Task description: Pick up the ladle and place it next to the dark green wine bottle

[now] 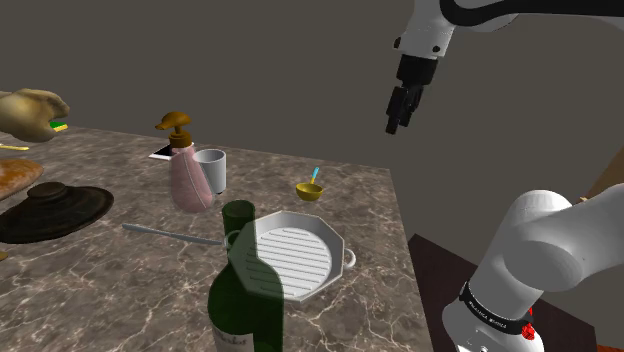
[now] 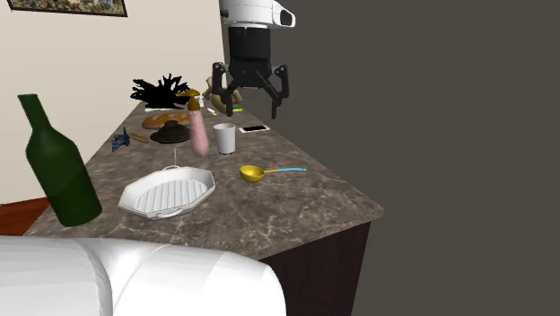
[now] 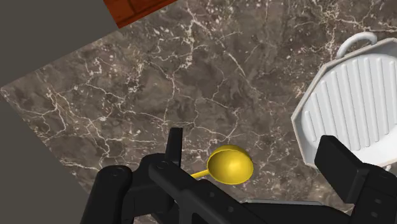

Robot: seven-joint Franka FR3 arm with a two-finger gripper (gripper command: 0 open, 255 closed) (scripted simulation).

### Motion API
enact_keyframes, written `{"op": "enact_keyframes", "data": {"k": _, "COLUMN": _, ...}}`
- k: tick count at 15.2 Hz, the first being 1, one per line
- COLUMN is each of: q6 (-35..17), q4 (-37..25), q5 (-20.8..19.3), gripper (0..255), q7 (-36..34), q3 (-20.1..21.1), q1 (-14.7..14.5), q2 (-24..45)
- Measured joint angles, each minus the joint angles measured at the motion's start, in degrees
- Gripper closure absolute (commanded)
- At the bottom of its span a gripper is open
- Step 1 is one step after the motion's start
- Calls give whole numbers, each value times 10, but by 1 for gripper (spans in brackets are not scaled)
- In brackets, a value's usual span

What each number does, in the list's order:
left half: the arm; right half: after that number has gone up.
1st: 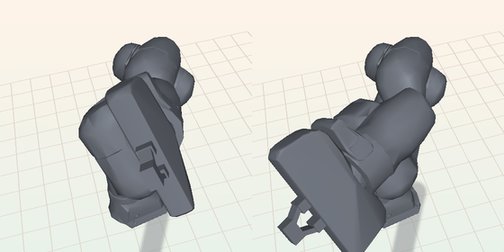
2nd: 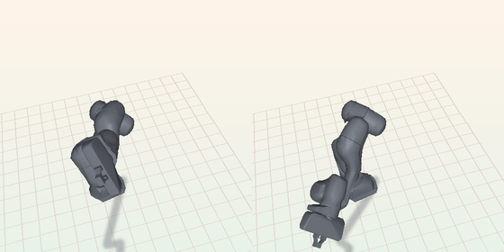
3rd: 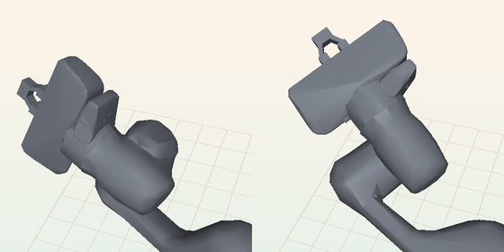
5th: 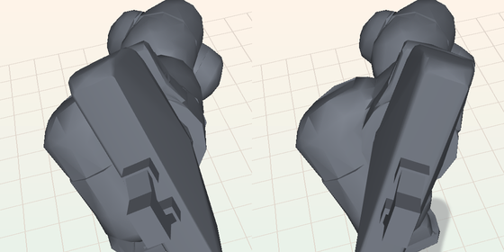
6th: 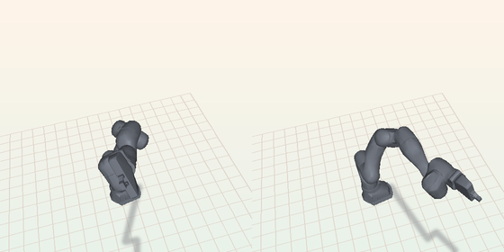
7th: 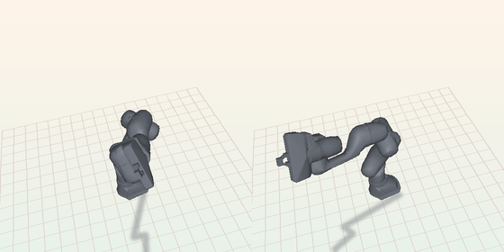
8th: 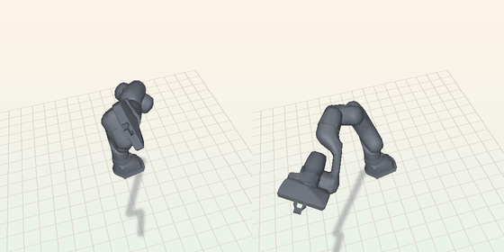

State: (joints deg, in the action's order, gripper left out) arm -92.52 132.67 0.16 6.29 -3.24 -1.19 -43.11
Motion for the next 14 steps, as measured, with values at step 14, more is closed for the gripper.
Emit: {"op": "enact_keyframes", "data": {"k": 14, "q6": -211, "q4": 17, "q5": 78, "gripper": 0, "q7": -271, "q3": 66, "q1": 47, "q2": 193}}
